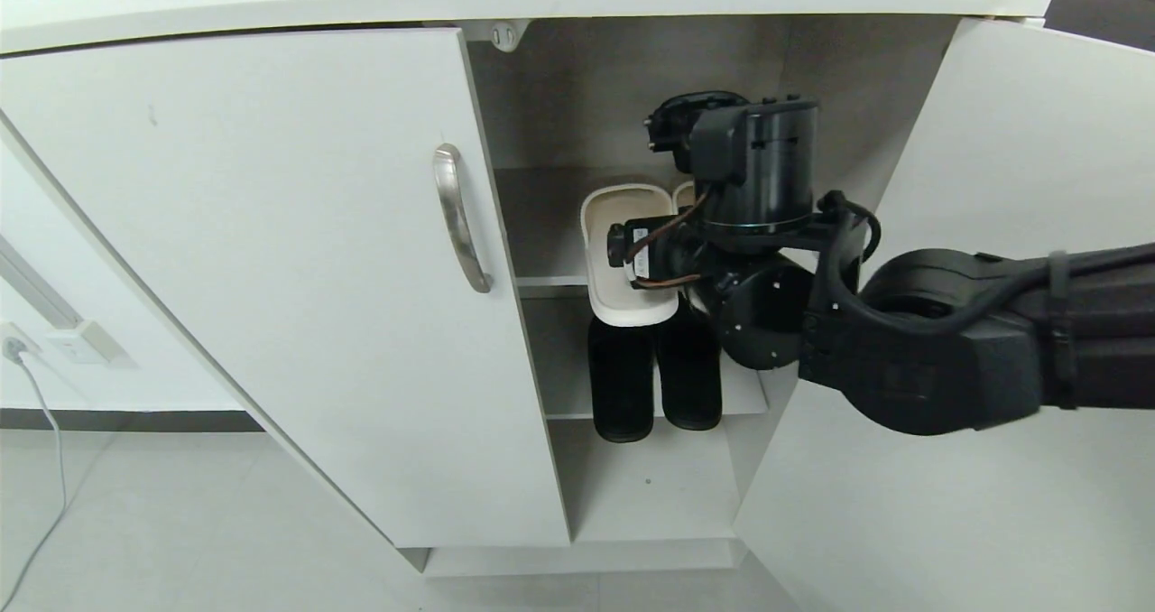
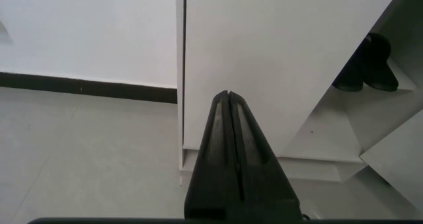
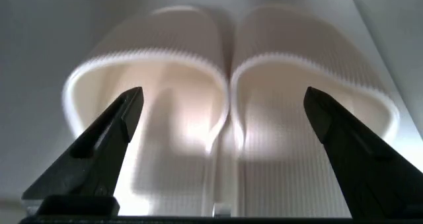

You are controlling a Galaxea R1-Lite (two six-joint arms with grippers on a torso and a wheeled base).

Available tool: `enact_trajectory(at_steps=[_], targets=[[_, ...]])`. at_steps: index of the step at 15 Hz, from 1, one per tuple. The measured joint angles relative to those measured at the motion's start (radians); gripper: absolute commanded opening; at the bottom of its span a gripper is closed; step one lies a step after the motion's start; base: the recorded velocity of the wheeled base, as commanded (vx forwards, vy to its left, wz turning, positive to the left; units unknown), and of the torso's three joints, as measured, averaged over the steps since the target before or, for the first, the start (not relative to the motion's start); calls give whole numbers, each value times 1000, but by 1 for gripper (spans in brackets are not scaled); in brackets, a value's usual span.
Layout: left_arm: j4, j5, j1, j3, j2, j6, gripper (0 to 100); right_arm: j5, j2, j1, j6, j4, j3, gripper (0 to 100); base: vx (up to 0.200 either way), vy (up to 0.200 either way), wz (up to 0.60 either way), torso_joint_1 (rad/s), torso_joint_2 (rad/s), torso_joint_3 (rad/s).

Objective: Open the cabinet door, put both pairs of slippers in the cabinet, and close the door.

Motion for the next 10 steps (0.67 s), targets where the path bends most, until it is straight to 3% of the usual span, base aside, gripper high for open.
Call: enact_trajectory(at_steps=[5, 6, 10], targets=[[0, 0, 0, 0, 0, 2, 0, 27, -187, 84, 83, -5, 246, 100, 0, 0, 0, 0, 0, 0], [0, 0, 0, 0, 0, 1, 0, 50, -219, 97, 105, -8, 297, 0, 0, 0, 0, 0, 0, 0], [0, 0, 0, 0, 0, 2, 0, 94, -274, 117, 147, -66, 420, 0, 0, 0, 0, 0, 0, 0]])
